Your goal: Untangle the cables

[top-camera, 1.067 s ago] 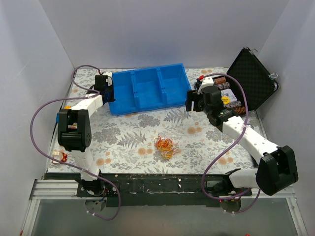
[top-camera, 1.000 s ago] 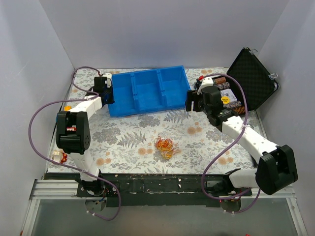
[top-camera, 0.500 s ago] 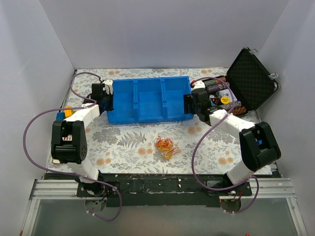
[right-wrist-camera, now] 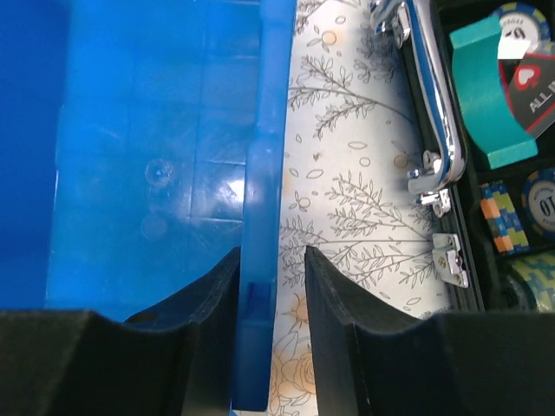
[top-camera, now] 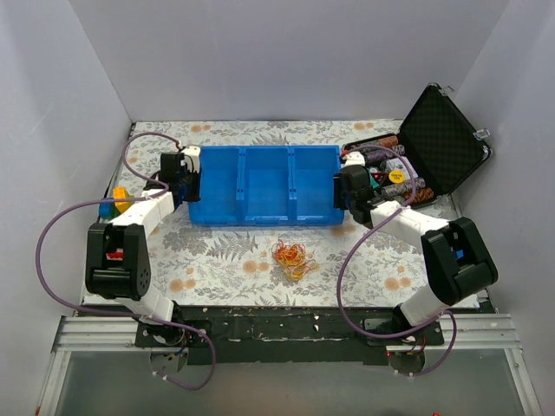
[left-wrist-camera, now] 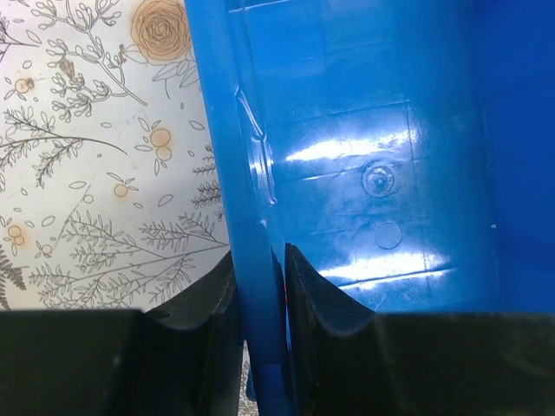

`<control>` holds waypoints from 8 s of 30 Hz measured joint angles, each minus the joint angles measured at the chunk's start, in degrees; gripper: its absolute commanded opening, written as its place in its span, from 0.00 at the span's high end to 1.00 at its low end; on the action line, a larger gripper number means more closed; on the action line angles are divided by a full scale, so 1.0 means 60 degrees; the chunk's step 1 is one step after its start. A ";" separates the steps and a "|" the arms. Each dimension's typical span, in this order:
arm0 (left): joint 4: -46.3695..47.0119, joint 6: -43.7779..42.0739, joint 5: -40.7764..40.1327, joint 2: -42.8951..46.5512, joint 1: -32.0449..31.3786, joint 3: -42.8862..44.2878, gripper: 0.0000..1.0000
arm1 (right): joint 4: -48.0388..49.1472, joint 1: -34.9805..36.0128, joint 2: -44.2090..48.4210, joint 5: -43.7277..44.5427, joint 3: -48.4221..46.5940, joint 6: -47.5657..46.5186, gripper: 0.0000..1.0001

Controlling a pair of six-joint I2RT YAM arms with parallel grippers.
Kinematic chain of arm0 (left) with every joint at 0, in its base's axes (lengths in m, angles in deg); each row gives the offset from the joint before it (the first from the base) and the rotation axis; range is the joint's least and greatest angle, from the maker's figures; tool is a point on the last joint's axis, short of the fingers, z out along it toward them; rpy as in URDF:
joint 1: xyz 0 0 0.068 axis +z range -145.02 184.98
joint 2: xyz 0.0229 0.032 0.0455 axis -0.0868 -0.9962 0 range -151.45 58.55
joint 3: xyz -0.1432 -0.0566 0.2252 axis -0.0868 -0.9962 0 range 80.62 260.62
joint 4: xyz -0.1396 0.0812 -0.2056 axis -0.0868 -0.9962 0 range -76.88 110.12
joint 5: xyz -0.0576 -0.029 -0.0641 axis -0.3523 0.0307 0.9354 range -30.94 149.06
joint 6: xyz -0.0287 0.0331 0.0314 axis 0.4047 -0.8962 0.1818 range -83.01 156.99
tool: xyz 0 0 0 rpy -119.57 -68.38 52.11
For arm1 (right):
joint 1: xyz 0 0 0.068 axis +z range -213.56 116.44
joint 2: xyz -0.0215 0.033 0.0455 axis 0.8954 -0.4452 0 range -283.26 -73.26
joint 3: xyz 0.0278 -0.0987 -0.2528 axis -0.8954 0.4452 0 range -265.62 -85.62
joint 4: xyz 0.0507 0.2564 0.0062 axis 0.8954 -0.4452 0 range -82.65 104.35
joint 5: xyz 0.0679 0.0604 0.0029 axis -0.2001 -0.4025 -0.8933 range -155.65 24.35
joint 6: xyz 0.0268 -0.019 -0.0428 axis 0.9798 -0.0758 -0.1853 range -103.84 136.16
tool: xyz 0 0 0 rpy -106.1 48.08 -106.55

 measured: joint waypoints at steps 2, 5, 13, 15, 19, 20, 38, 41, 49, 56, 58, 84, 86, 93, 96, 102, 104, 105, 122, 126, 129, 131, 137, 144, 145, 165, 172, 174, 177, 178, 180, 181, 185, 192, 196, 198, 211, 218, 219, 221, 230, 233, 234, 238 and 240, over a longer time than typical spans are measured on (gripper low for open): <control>-0.0044 0.0066 -0.0047 0.0157 -0.0051 -0.0120 0.95 | -0.0026 0.0000 0.0091 -0.0036 0.0219 0.0044 0.59; -0.0277 0.0189 -0.0018 0.0350 -0.0109 -0.0233 0.89 | -0.0040 0.0000 0.0153 -0.0029 0.0259 0.0095 0.59; -0.1060 0.0182 0.0244 0.0940 -0.0193 -0.0266 0.70 | -0.0517 0.0000 0.0233 -0.0011 -0.0495 0.0226 0.56; -0.1118 0.0106 0.0361 0.0973 -0.0197 -0.0302 0.62 | -0.0503 -0.0011 0.0284 -0.0040 -0.0554 0.0237 0.56; -0.1060 0.0058 0.0678 0.0987 -0.0248 -0.0393 0.60 | -0.0579 -0.0007 0.0299 -0.0033 -0.0554 0.0262 0.56; -0.0998 0.0062 0.0707 0.0994 -0.0244 -0.0437 0.60 | -0.0579 -0.0007 0.0295 -0.0033 -0.0554 0.0262 0.56; -0.0270 0.0288 0.0390 0.0197 -0.0182 -0.0084 0.78 | -0.1213 -0.0208 -0.0882 0.0423 -0.1668 0.0222 0.78; -0.0222 0.0302 0.0368 0.0164 -0.0182 -0.0066 0.75 | -0.1282 -0.0215 -0.0878 0.0408 -0.1676 0.0277 0.69; -0.0503 0.0102 0.1016 0.0550 -0.0375 -0.0157 0.26 | -0.1075 -0.0455 -0.0871 -0.0594 -0.1647 0.0514 0.24; -0.1450 -0.0827 0.1614 0.2087 -0.0448 0.0357 0.02 | -0.1158 -0.0437 0.0036 -0.0750 -0.1603 0.0721 0.21; -0.1749 -0.1224 0.1949 0.2528 -0.0419 0.0688 0.02 | -0.1169 -0.0295 0.0754 -0.0688 -0.1486 0.0721 0.21; -0.2335 -0.4754 0.7825 0.2419 -0.4339 -0.1468 0.02 | -0.0404 0.2616 0.4193 -0.5045 0.2994 0.1005 0.39; -0.2073 -0.5104 0.7861 0.2116 -0.4379 -0.1570 0.08 | -0.0346 0.2616 0.4193 -0.5111 0.3034 0.1005 0.40; -0.1206 -0.5654 0.7759 0.1155 -0.4590 -0.1592 0.51 | -0.0120 0.2616 0.3934 -0.5308 0.3042 0.0991 0.53; -0.0874 -0.5705 0.7639 0.0790 -0.4823 -0.1592 0.51 | -0.0029 0.2619 0.3850 -0.5395 0.3111 0.0965 0.59; -0.0572 -0.5734 0.7216 0.0266 -0.5020 -0.1432 0.60 | -0.0073 0.2699 0.3974 -0.5428 0.3337 0.0914 0.61; -0.0484 -0.5748 0.7056 -0.0040 -0.5020 -0.1213 0.64 | -0.0109 0.2754 0.4131 -0.5428 0.3432 0.0874 0.62; -0.0463 -0.5763 0.6998 -0.0146 -0.5020 -0.1140 0.64 | -0.0106 0.2761 0.4193 -0.5431 0.3479 0.0856 0.62; -0.1304 -0.6510 0.6688 -0.0178 -0.5020 -0.0612 0.64 | -0.0335 0.2779 0.4317 -0.5431 0.3643 0.0455 0.66; -0.1504 -0.6878 0.6502 -0.0579 -0.5020 -0.0579 0.63 | -0.0372 0.2787 0.4331 -0.5497 0.3643 0.0448 0.69; -0.1603 -0.7012 0.6397 -0.0940 -0.5020 -0.0412 0.69 | -0.0488 0.2812 0.4426 -0.5548 0.3643 0.0426 0.71; -0.1632 -0.7027 0.6393 -0.1078 -0.5020 -0.0273 0.80 | -0.0579 0.2816 0.4521 -0.5584 0.3643 0.0423 0.73; -0.1668 -0.6921 0.6484 -0.1118 -0.5056 -0.0160 1.00 | -0.0685 0.2823 0.4721 -0.5661 0.3639 0.0379 0.72; -0.1960 -0.6390 0.6634 -0.0029 -0.5198 -0.0175 1.00 | -0.1100 0.2823 0.4911 -0.5348 0.3144 0.0117 0.34; -0.1982 -0.6237 0.6677 0.0266 -0.5227 -0.0175 1.00 | -0.1049 0.2823 0.4969 -0.5275 0.3049 0.0058 0.29; -0.2084 -0.2871 0.6910 0.2637 -0.5741 0.0397 1.00 | 0.3880 0.3268 0.4167 -0.6772 0.3439 -0.0262 0.22; -0.2080 -0.1989 0.6790 0.2659 -0.5832 0.1665 1.00 | 0.4339 0.3268 0.2805 -0.7442 0.3060 0.0426 0.48; -0.2069 -0.1745 0.6710 0.2707 -0.5832 0.2007 1.00 | 0.4368 0.3268 0.2597 -0.7621 0.3075 0.0583 0.48; -0.2065 -0.1446 0.6557 0.2881 -0.5836 0.2401 1.00 | 0.4513 0.3268 0.2532 -0.7741 0.3289 0.0714 0.49; -0.2065 -0.1373 0.6473 0.2962 -0.5836 0.2488 1.00 | 0.4554 0.3268 0.2543 -0.7766 0.3435 0.0721 0.49; -0.2058 -0.1264 0.6240 0.3180 -0.5843 0.2637 1.00 | 0.4561 0.3268 0.2601 -0.7759 0.3807 0.0721 0.49; -0.2055 -0.1257 0.6102 0.3304 -0.5850 0.2703 1.00 | 0.4532 0.3268 0.2652 -0.7745 0.3985 0.0721 0.49; -0.1902 -0.1319 0.5362 0.3767 -0.5854 0.3016 1.00 | 0.4200 0.3268 0.3049 -0.7548 0.4772 0.0699 0.49; -0.1111 -0.1665 0.3657 0.4116 -0.5854 0.3912 1.00 | 0.3832 0.3340 0.3778 -0.6998 0.5555 0.0696 0.50; -0.0882 -0.1712 0.3180 0.4069 -0.5854 0.4615 1.00 | 0.3606 0.3410 0.3982 -0.6761 0.5665 0.0692 0.51; -0.0725 -0.1705 0.3085 0.4080 -0.5854 0.4805 1.00 | 0.3526 0.3413 0.4069 -0.6685 0.5661 0.0674 0.51; -0.0372 -0.1246 0.1045 0.4743 -0.5635 0.3195 1.00 | 0.2335 0.3446 0.4994 -0.6400 0.4339 0.0200 0.55; -0.0291 -0.0219 0.0586 0.5023 -0.3424 0.0656 1.00 | 0.1989 0.3446 0.5238 -0.6594 0.4058 0.0109 0.60; -0.0248 -0.0189 0.0576 0.5023 -0.3147 0.0255 1.00 | 0.1942 0.3446 0.5238 -0.6615 0.4029 0.0102 0.61; -0.0211 -0.0186 0.0554 0.5016 -0.2863 -0.0317 1.00 | 0.1902 0.3446 0.5238 -0.6688 0.4007 0.0066 0.62; 0.1020 -0.0412 0.0532 0.4637 -0.2499 -0.1239 0.77 | 0.1832 0.3446 0.5213 -0.6787 0.3971 0.0011 0.60; 0.1326 -0.0648 0.0495 0.4018 -0.2499 -0.1428 0.59 | 0.1821 0.3446 0.5209 -0.6787 0.3967 -0.0004 0.60; 0.1355 -0.0710 0.0499 0.3748 -0.2495 -0.1432 0.55 | 0.1803 0.3446 0.5209 -0.6783 0.3963 -0.0004 0.60; 0.1308 -0.0820 0.0565 0.2969 -0.2430 -0.1388 0.36 | 0.1650 0.3446 0.5213 -0.6757 0.3942 -0.0040 0.60; 0.1260 -0.0838 0.0586 0.2827 -0.2375 -0.1275 0.27 | 0.1614 0.3446 0.5213 -0.6750 0.3916 -0.0040 0.60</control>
